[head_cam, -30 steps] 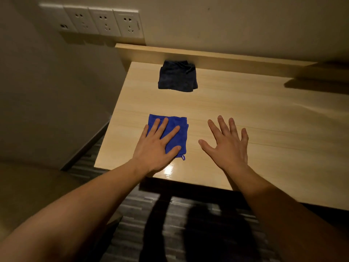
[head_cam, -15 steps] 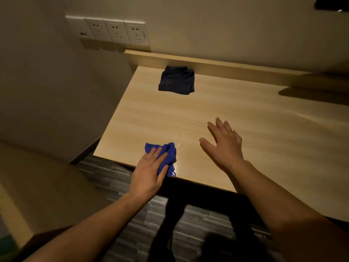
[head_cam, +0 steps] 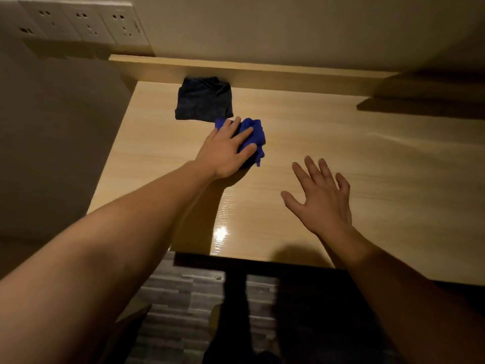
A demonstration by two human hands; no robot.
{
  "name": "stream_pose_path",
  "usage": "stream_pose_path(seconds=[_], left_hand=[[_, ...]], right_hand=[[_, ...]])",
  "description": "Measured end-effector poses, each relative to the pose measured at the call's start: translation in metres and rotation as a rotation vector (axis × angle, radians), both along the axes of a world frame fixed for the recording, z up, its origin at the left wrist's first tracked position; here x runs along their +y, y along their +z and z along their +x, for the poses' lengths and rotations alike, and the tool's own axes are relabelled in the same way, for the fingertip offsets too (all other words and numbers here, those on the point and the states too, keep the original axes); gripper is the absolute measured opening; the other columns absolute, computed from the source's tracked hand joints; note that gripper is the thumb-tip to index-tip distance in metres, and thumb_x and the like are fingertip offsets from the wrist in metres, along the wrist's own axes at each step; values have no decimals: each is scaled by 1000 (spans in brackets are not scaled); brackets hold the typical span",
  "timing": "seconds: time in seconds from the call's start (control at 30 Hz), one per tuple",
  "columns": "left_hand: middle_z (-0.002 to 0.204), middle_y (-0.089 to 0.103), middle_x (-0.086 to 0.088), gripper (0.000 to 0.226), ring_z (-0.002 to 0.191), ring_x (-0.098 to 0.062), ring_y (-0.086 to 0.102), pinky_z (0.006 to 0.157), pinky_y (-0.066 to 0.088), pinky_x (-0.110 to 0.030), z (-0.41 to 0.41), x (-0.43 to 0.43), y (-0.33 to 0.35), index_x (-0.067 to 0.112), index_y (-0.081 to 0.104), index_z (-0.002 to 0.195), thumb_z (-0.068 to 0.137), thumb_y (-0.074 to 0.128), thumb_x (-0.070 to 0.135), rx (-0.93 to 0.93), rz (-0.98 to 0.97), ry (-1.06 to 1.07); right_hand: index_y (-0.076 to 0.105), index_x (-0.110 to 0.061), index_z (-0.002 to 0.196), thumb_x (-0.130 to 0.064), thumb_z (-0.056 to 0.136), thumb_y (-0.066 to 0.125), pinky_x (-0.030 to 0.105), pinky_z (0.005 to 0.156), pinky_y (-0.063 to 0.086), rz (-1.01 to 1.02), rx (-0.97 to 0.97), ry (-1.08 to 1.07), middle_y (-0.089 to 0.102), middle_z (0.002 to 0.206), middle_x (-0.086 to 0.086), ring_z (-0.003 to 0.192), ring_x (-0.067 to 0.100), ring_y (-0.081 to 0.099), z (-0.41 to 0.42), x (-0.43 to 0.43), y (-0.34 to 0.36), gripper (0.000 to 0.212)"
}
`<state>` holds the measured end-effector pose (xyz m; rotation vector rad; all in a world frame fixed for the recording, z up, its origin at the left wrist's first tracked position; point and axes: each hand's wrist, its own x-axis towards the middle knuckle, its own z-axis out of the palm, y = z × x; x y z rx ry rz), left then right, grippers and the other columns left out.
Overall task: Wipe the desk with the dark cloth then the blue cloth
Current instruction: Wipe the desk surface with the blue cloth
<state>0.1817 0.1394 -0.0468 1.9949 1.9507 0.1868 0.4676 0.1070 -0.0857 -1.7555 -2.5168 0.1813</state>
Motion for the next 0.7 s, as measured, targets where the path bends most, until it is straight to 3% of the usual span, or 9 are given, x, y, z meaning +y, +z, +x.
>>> stream_pose_path(seconds=[0.07, 0.17, 0.7], left_hand=[[179, 7, -3, 67, 164, -27, 1, 131, 3, -53, 3, 9, -12, 41, 18, 168, 107, 18, 70, 59, -65, -6], [179, 2, -2, 70, 164, -28, -3, 130, 0, -55, 7, 9, -19, 47, 10, 167, 103, 15, 75, 128, -33, 28], [179, 0, -1, 72, 164, -24, -6, 131, -2, -49, 23, -113, -24, 47, 2, 167, 102, 13, 76, 131, 1, -33]], right_hand=[[23, -42, 162, -83, 95, 22, 53, 120, 9, 4, 8, -3, 16, 174, -7, 160, 18, 4, 0, 0, -2, 79], [23, -43, 162, -83, 95, 23, 52, 120, 7, 12, 17, -5, 16, 173, -7, 160, 18, 4, 0, 0, -3, 78], [20, -42, 163, -82, 95, 21, 53, 122, 10, -12, 14, -4, 13, 174, -8, 160, 17, 1, -1, -3, -3, 79]])
